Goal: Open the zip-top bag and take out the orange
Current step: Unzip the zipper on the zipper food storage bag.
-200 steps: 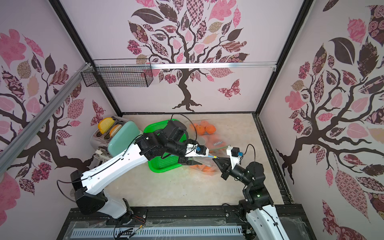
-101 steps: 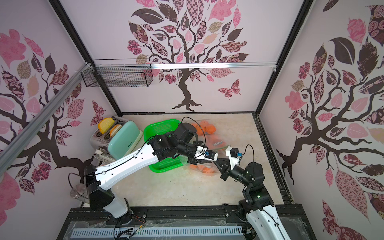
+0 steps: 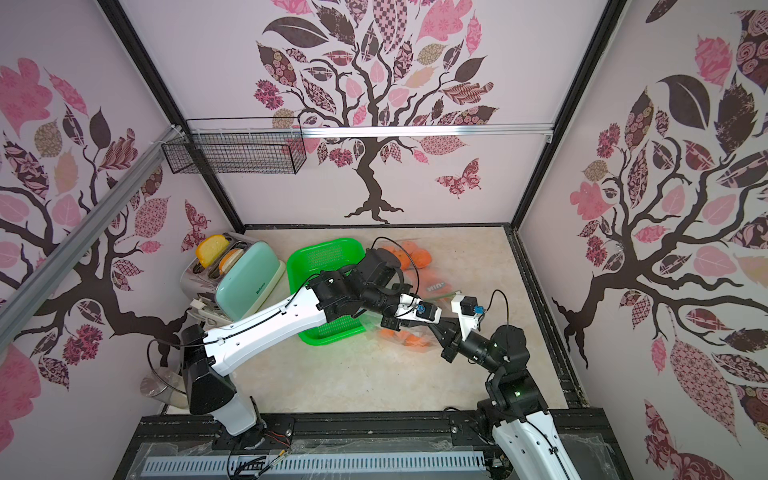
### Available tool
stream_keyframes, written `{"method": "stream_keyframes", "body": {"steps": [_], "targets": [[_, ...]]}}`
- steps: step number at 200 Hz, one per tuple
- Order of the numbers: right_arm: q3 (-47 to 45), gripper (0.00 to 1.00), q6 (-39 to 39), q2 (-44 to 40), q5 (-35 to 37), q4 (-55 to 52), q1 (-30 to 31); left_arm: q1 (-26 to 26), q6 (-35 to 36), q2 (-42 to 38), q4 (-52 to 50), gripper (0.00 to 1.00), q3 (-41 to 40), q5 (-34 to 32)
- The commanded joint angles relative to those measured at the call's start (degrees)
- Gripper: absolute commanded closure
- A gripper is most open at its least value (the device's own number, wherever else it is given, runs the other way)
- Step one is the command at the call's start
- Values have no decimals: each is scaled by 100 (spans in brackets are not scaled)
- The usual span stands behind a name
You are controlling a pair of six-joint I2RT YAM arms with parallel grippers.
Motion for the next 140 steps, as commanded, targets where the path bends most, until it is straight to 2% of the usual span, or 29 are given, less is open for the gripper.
{"method": "stream_keyframes", "body": {"steps": [1, 17, 58, 75, 103, 140], "targets": [[98, 100, -74, -62, 38, -5, 44, -1, -66, -65, 114, 76, 146, 178], [107, 100, -90, -58, 46, -7, 44, -1, -82, -37, 91, 87, 193, 186], [103, 100, -114, -76, 44, -47, 60, -1, -115, 48, -13, 91, 287, 237], [96, 100, -123, -87, 72, -66, 61, -1, -154, 46, 29, 100, 295, 239], [145, 100, -178, -87, 72, -114, 62, -1, -245, -20, 63, 100, 320, 87], [301, 100, -238, -121, 68, -128, 62, -1, -336, -124, -379, 100, 492, -331]]}}
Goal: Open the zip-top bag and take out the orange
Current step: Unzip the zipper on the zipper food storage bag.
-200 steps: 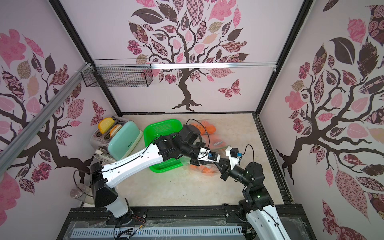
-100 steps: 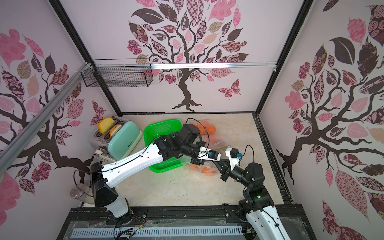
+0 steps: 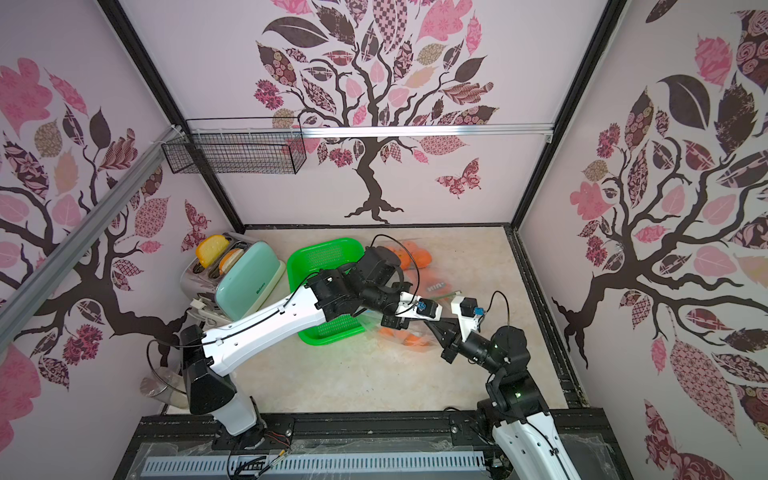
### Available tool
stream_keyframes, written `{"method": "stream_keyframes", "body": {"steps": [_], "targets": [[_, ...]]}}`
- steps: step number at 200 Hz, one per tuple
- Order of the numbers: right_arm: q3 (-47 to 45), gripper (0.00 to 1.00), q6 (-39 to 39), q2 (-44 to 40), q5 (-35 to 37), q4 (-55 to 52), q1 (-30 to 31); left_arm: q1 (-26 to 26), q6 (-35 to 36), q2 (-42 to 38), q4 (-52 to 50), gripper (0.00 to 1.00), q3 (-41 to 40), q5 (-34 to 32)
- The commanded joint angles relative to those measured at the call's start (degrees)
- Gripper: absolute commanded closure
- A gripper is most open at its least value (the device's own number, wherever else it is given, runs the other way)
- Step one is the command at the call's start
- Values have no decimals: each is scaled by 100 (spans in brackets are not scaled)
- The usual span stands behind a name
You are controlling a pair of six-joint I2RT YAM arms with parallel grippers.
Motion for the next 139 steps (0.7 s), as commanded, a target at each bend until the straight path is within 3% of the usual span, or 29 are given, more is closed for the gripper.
{"method": "stream_keyframes", "body": {"steps": [1, 78, 139], "targets": [[288, 100, -85, -58, 35, -115, 33, 13, -142, -122, -219, 100, 283, -272], [675, 100, -149, -32, -88, -164, 74, 45, -348, -304, -918, 100, 329, -978], [899, 100, -243, -81, 33, -346, 86, 316, -441, -521, -981, 100, 248, -993]]}}
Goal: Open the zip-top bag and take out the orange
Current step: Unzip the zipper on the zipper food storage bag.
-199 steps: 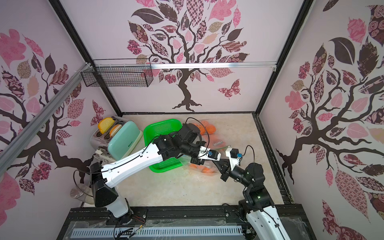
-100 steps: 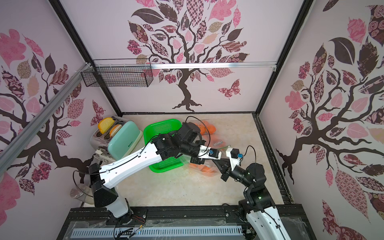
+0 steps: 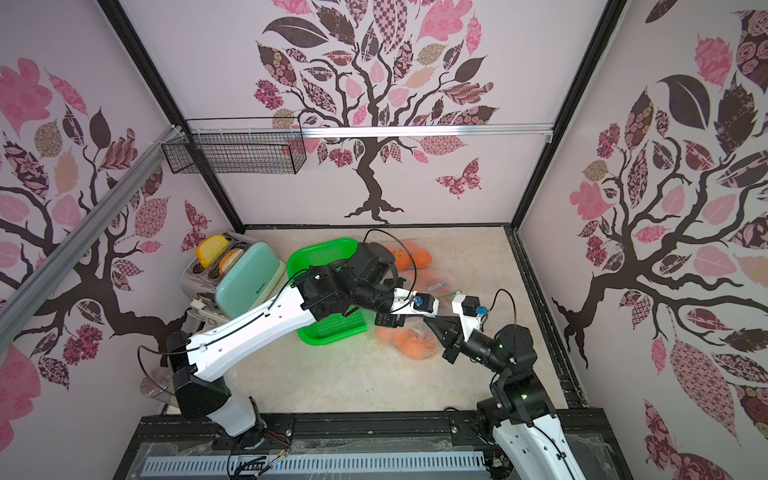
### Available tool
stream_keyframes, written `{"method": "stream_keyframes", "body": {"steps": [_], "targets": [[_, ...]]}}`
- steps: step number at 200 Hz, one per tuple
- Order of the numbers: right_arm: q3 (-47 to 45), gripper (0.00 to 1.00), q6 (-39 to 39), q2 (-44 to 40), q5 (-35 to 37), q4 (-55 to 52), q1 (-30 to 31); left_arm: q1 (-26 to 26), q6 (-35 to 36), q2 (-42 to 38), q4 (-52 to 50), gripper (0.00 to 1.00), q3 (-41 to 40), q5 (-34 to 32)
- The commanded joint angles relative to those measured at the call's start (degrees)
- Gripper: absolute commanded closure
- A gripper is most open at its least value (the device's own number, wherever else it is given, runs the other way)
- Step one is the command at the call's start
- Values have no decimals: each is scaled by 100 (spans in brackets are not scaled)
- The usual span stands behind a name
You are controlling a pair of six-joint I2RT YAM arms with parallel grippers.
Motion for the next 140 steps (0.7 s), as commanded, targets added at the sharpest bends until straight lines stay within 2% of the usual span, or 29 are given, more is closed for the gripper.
{"method": "stream_keyframes", "body": {"steps": [1, 45, 112, 140], "targets": [[370, 100, -121, -131, 101, -34, 12, 331, -82, -298, -360, 100, -112, -454], [441, 100, -218, -269, 565, -218, 18, 642, -161, -529, -543, 100, -293, -405], [481, 100, -379, -429, 1479, -434, 12, 959, -506, -1068, -1030, 100, -708, -888], [460, 100, -405, -469, 1615, -461, 15, 988, -598, -1413, -1347, 100, -941, -1221]]}}
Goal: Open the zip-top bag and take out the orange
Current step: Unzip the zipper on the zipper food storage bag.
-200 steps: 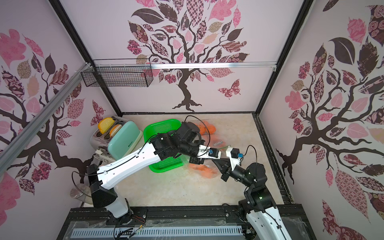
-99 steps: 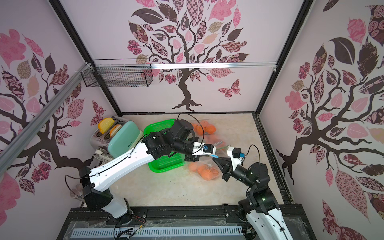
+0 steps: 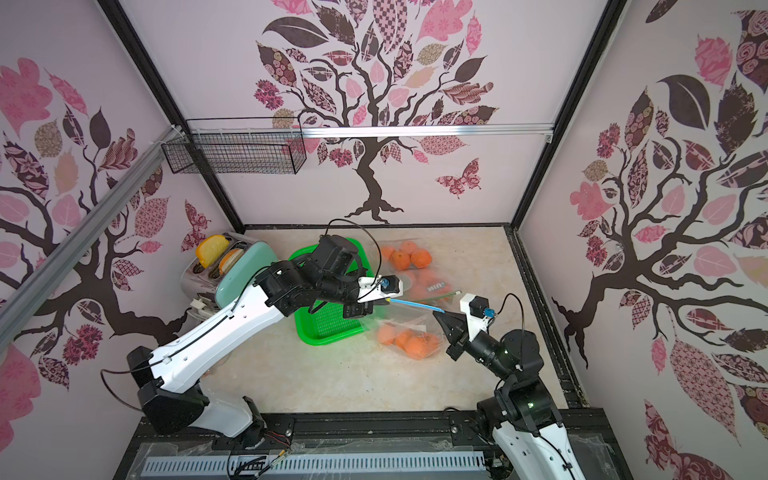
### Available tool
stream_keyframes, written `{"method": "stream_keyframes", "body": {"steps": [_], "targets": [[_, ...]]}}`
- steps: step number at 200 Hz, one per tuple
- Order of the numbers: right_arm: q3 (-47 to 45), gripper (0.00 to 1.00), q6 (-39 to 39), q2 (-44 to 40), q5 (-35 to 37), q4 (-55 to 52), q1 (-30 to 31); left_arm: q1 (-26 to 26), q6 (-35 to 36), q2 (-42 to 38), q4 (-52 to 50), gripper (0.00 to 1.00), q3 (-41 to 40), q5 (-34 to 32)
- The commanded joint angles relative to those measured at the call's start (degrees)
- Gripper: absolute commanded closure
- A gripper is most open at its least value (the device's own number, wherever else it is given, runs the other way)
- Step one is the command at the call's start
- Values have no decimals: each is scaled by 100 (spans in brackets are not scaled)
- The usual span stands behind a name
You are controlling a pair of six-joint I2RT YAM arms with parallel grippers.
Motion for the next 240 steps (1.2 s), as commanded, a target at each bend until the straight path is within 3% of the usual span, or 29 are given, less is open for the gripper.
{"method": "stream_keyframes", "body": {"steps": [1, 85, 240], "targets": [[283, 100, -71, -127, 523, -23, -19, 175, -204, -390, -676, 100, -165, -717], [198, 100, -172, -224, 566, -85, -8, 254, -375, -1180, -1099, 100, -557, -1101], [278, 100, -326, -174, 755, -175, 91, 263, -759, -1742, -1399, 100, -1079, -1524]]}}
